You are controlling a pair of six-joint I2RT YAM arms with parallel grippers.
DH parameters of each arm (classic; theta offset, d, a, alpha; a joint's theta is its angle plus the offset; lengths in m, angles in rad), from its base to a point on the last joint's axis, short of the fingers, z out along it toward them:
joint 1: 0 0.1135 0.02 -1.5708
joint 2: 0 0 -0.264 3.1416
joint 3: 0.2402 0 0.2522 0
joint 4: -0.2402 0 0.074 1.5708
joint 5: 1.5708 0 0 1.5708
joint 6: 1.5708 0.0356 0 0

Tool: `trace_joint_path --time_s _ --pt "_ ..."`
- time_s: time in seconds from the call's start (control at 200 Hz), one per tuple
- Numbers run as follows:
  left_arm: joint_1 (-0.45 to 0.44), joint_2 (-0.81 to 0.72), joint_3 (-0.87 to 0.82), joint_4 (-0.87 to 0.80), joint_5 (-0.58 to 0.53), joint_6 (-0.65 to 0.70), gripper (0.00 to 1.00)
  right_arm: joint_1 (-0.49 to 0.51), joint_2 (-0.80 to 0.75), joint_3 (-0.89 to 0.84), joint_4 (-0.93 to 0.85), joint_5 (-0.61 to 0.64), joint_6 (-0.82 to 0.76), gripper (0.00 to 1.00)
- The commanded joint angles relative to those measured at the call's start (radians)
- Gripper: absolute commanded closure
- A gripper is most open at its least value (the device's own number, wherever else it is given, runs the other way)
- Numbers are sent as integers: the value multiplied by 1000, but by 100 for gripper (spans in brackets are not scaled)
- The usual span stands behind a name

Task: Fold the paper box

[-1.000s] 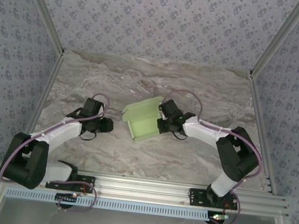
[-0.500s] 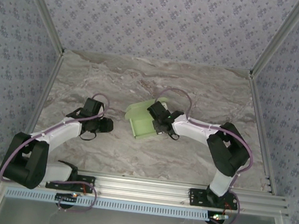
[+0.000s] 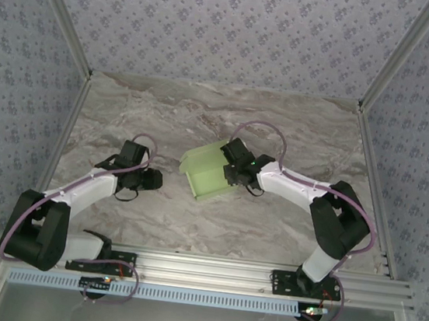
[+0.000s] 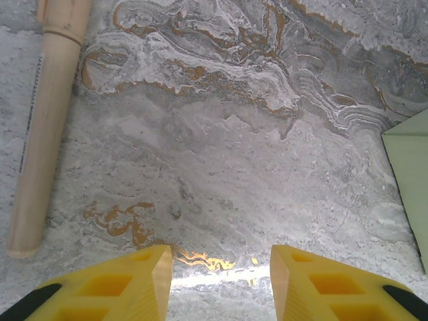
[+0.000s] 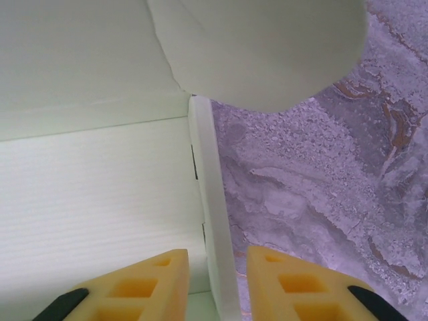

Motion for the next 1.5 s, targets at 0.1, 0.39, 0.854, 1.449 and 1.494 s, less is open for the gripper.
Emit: trace_joint_path --time_s 0.1,0.39,0.854,1.449,1.494 --pt "-6 -8 26 6 1 2 57 -13 -51 -43 20 -74 14 61" --pt "-11 -51 13 57 23 -65 57 -33 -208 -167 107 -203 -9 48" --pt "-157 173 -59 407 89 -310 68 -261 -187 -270 262 -543 19 45" --pt "-228 436 187 479 133 -323 70 -355 -102 -339 451 -658 127 51" --pt "-233 458 217 477 131 -319 70 -366 -105 -346 454 -650 133 51"
